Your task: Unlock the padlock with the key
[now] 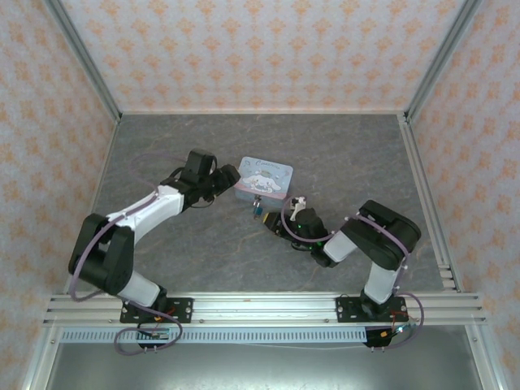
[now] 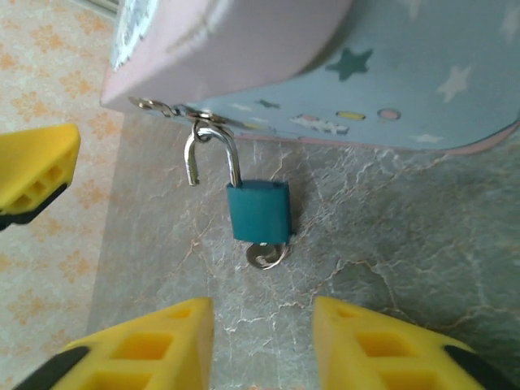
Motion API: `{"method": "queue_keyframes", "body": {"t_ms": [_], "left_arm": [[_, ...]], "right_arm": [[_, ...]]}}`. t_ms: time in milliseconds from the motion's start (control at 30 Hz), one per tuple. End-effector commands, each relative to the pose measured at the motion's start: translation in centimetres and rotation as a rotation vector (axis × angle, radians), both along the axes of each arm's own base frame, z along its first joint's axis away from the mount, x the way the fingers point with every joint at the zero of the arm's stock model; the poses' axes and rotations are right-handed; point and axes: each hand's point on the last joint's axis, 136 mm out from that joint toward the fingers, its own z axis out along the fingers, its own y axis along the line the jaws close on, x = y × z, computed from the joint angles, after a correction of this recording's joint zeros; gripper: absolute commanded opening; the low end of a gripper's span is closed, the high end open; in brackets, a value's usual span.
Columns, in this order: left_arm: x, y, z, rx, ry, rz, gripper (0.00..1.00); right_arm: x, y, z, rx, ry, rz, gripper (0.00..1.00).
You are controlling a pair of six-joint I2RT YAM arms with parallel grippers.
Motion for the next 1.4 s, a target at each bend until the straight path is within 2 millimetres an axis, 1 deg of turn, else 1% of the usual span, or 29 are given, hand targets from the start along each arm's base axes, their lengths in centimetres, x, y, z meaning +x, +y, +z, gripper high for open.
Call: {"method": "queue_keyframes", "body": {"t_ms": [0, 133, 200, 300, 367, 433, 533, 733, 800, 900, 1067, 1267, 1367], "left_arm": [[1.8, -1.0, 0.5, 0.004, -0.020, -0.077, 0.76], [3.2, -1.9, 0.0, 0.000, -0.015, -0.111, 0.76], [3.6, -2.1, -0.5, 0.011, -0.003, -0.128, 0.76], [3.9, -2.4, -1.5, 0.025, 0.023, -0.146, 0.76], [4.0, -2.7, -2.4, 0.027, 0.045, -0.161, 0.76], [3.9, -2.6, -3.4, 0.040, 0.073, -0.166, 0.74], [3.3, -2.1, -4.9, 0.061, 0.108, -0.153, 0.71], [1.4, -1.4, -7.1, 0.052, 0.151, -0.125, 0.65], [0.6, -1.2, -7.5, 0.047, 0.162, -0.116, 0.64], [-0.6, -1.1, -7.9, 0.033, 0.169, -0.105, 0.63], [-2.7, -1.7, -8.0, 0.027, 0.174, -0.116, 0.62], [-4.8, -2.3, -8.0, 0.015, 0.174, -0.096, 0.62], [-5.6, -2.5, -8.0, 0.010, 0.170, -0.081, 0.61]], "right_arm": [[0.2, -1.7, 0.3, -0.040, -0.012, -0.059, 0.42], [0.0, -2.3, 1.5, -0.069, -0.041, -0.060, 0.52], [-0.1, -2.6, 2.2, -0.085, -0.061, -0.057, 0.56], [-0.2, -3.3, 3.4, -0.089, -0.095, -0.075, 0.64], [-0.3, -3.8, 4.2, -0.091, -0.116, -0.086, 0.72], [-0.4, -3.9, 4.8, -0.095, -0.128, -0.081, 0.80], [-0.9, -3.7, 5.6, -0.078, -0.145, -0.053, 0.88], [-1.2, -2.4, 7.1, -0.008, -0.174, 0.002, 0.96], [-1.2, -1.9, 7.4, 0.013, -0.177, 0.021, 0.98], [-1.2, -1.0, 7.5, 0.041, -0.176, 0.056, 0.98], [-0.9, 0.0, 6.9, 0.061, -0.168, 0.087, 0.96], [-0.4, 0.8, 6.0, 0.053, -0.164, 0.111, 0.89], [-0.2, 0.8, 5.2, 0.046, -0.164, 0.101, 0.83]]}}
